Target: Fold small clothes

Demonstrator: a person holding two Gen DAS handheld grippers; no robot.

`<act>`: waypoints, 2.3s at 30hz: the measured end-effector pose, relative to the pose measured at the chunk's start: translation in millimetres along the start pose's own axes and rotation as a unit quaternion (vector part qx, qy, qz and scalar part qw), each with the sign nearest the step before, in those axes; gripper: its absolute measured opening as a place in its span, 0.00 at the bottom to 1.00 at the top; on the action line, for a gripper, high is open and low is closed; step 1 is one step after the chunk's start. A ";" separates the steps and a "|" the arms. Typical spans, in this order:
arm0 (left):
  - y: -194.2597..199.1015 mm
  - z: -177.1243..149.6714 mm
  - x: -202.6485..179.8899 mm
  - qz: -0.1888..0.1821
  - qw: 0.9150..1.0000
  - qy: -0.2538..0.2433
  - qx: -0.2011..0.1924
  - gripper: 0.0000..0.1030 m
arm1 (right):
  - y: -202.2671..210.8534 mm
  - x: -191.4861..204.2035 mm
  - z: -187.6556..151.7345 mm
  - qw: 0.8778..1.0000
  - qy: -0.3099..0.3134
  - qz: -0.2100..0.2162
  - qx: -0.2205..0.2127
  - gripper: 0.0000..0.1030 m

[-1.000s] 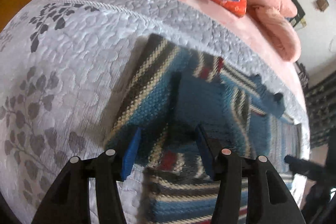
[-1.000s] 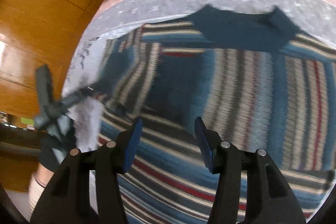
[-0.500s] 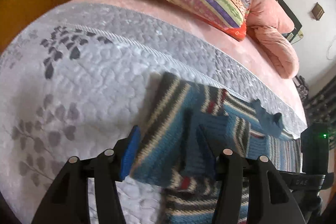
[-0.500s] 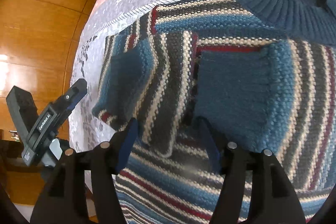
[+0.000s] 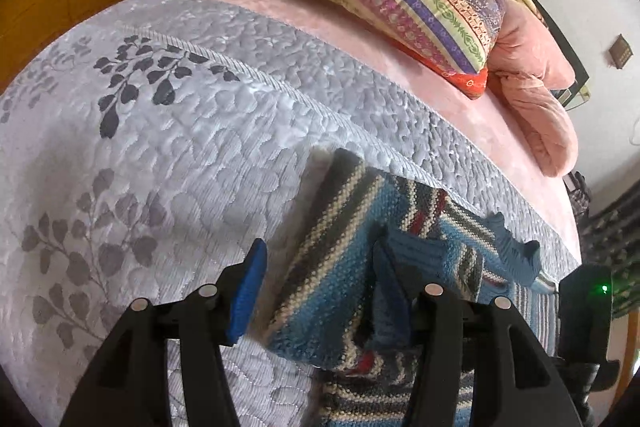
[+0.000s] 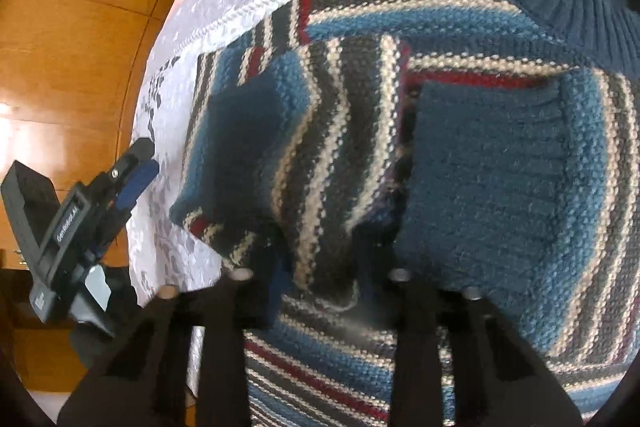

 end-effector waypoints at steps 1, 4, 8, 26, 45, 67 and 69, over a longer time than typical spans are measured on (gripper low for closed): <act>0.5 0.0 -0.9 0.001 1.000 -0.003 -0.001 0.54 | 3.9 0.5 -0.3 1.000 0.007 -0.002 -0.003 0.21; 2.0 0.6 -3.2 -0.004 1.000 -0.006 -0.003 0.54 | 23.8 9.5 -3.7 0.998 0.047 -0.014 -0.026 0.20; 5.7 2.5 -11.6 -0.013 1.000 -0.014 -0.009 0.54 | 63.9 8.0 -4.8 0.995 0.079 -0.024 -0.057 0.20; -36.6 -35.3 -114.9 -0.051 0.987 -0.142 0.060 0.55 | 119.2 -121.7 12.6 0.991 0.030 -0.085 -0.100 0.21; -37.0 -32.3 -126.1 -0.073 0.987 -0.127 0.060 0.56 | 131.5 -64.0 -10.9 0.974 0.148 -0.117 -0.122 0.47; -58.0 -45.9 -124.9 -0.068 0.986 -0.133 0.080 0.59 | 109.0 -90.6 13.9 0.975 0.115 -0.150 -0.117 0.08; -57.8 -46.0 -125.1 -0.068 0.986 -0.132 0.080 0.59 | 130.5 -106.0 15.7 0.981 0.081 -0.124 -0.125 0.08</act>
Point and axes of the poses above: each gripper's, at about its wrist camera, not at the fingertips, and y roughly against the way its jaws point, x to its left, z to its top, the point moved 6 cm from there along -y, roughly the way its jaws point, and after that the axes turned 15 degrees about -y, right-handed, at the moved point
